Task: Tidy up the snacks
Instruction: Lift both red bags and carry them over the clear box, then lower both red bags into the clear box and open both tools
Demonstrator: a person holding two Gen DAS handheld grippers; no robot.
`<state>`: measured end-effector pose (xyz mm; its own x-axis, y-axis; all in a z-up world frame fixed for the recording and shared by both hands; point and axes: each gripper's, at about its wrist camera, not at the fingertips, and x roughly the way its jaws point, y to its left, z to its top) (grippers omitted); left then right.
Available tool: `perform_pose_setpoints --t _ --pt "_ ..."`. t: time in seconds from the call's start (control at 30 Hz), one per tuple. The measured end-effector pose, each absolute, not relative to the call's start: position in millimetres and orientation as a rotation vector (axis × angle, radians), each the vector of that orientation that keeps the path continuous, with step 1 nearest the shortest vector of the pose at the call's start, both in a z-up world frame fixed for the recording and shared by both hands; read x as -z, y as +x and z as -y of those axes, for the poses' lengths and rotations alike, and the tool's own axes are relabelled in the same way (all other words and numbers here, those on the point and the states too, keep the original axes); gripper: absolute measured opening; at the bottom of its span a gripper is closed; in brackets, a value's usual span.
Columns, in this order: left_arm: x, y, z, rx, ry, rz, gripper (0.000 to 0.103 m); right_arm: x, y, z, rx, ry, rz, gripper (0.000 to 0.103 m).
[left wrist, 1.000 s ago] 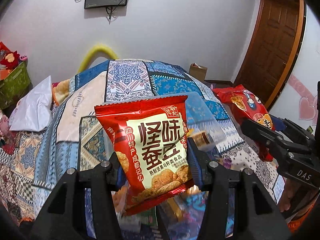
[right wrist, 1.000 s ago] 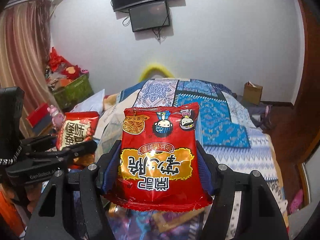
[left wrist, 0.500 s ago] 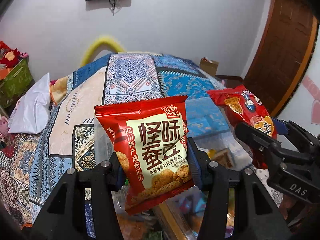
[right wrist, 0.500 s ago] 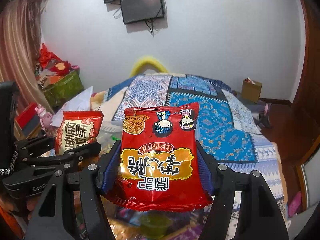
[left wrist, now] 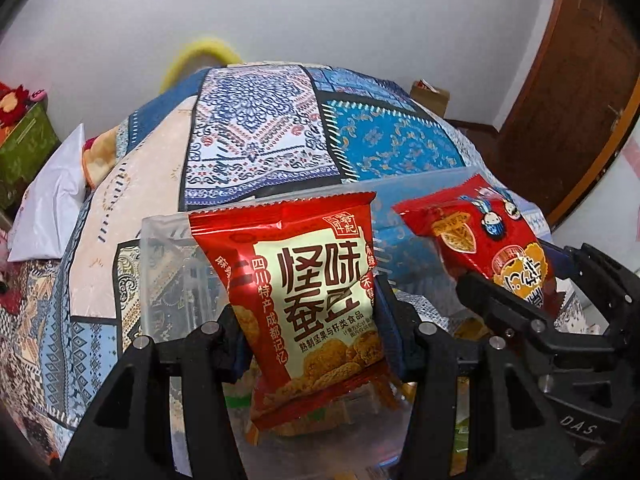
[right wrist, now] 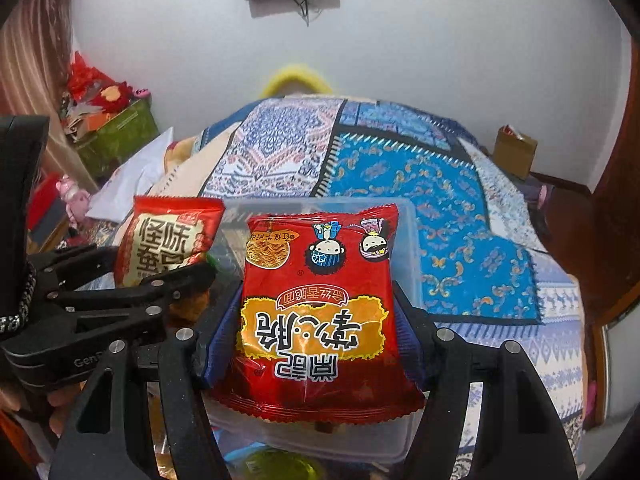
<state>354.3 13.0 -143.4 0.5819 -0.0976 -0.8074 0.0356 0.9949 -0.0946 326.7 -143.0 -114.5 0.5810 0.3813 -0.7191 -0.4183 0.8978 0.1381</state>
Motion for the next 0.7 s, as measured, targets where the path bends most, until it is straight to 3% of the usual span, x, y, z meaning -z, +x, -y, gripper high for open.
perform_pose_setpoints --t 0.3,0.43,0.7 --pt "143 356 -20 0.104 -0.148 -0.943 0.054 121 334 142 -0.49 -0.036 -0.875 0.068" --pt "132 346 -21 0.096 -0.135 -0.905 0.065 114 329 146 -0.48 -0.03 -0.857 0.077" --pt "104 315 -21 0.116 -0.088 -0.853 0.066 90 306 154 -0.478 -0.052 -0.806 0.078"
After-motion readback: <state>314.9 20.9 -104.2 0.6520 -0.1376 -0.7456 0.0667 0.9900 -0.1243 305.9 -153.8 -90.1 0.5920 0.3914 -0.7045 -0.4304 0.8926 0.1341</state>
